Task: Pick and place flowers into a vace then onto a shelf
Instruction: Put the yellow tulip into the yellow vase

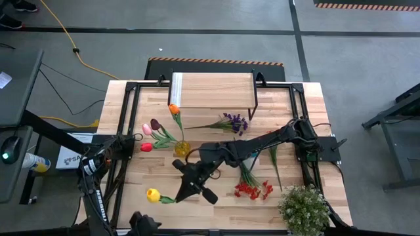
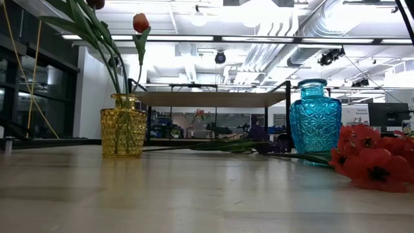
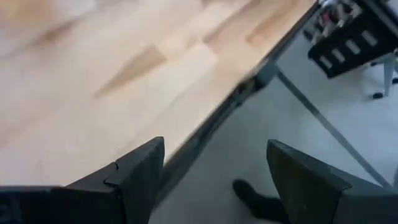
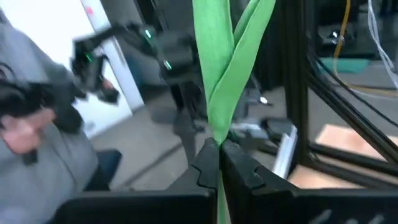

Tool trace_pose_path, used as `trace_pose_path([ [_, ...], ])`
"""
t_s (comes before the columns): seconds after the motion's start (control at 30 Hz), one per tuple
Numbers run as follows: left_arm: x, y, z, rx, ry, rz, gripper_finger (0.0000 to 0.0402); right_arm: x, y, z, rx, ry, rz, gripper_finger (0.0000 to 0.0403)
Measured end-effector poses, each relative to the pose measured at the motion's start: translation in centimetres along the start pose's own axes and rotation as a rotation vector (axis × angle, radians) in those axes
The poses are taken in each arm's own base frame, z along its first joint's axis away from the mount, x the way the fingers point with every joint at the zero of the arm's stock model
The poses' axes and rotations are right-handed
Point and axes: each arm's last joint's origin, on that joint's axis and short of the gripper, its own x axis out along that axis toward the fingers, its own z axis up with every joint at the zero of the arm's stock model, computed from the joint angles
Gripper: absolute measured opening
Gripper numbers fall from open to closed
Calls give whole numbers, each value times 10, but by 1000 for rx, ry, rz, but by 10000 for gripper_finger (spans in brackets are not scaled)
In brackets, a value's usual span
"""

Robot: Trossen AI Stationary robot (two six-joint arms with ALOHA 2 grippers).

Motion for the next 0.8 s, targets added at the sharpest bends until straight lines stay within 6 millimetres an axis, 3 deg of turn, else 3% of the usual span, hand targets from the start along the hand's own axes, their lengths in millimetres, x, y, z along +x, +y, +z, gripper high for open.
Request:
trace_pose_path([
  [0.3,19,-1,29,121,-210,44,317,0,5,14,56,-122,47,1],
  [0.53,37,-6,55,243,-271,102,317,0,5,14,86,-130,52,2],
  [0.8,26,-10,73,290,-285,118,317,0,5,13,90,-120,49,3],
])
